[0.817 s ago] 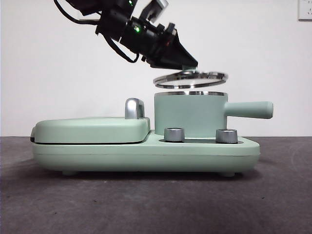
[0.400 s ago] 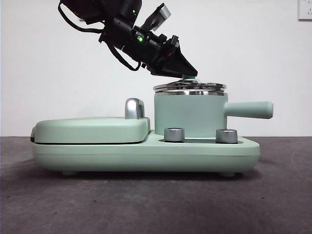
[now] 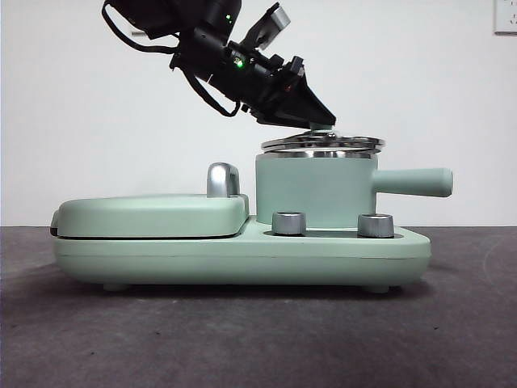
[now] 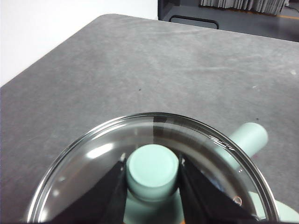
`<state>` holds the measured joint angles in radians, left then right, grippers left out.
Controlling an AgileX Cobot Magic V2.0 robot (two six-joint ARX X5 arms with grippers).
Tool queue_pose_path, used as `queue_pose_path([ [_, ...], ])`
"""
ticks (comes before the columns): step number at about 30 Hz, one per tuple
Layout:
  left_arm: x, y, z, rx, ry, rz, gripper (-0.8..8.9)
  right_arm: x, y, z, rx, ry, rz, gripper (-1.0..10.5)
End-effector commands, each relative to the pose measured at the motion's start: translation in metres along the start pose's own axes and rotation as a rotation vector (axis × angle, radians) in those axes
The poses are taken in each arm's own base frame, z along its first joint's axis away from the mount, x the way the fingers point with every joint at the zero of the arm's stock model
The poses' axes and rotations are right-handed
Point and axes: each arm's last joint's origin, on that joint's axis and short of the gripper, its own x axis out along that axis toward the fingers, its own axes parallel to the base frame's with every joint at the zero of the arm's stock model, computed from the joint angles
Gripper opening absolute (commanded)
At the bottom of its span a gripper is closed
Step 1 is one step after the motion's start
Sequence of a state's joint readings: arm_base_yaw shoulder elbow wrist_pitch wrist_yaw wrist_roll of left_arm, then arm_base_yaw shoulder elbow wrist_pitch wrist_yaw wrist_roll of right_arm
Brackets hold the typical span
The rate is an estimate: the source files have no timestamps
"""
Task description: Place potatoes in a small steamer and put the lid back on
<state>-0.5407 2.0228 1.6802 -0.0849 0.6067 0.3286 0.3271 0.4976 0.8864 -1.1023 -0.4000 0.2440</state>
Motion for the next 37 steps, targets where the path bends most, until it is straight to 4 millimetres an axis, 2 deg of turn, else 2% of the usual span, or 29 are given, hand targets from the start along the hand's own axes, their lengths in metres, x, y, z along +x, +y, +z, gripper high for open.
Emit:
queue_pose_path([
  [1,0.008,0.000,0.005,0.032,-0.021,0.013,0.04,-0.001,0.001,0.002,0.007,-0.009,0.010,4.0],
  [10,0.009,0.001,0.004,0.034,0.006,0.089,0.04,-0.001,0.001,0.002,0.022,-0.009,0.010,4.0],
  [24,0.008,0.000,-0.001,0.001,0.057,0.074,0.04,-0.001,0.001,0.002,0.033,-0.009,0.010,4.0],
  [37,0.002,0.002,0.017,-0.016,0.052,0.077,0.04,-0.001,0.001,0.002,0.055,-0.009,0.010,4.0],
])
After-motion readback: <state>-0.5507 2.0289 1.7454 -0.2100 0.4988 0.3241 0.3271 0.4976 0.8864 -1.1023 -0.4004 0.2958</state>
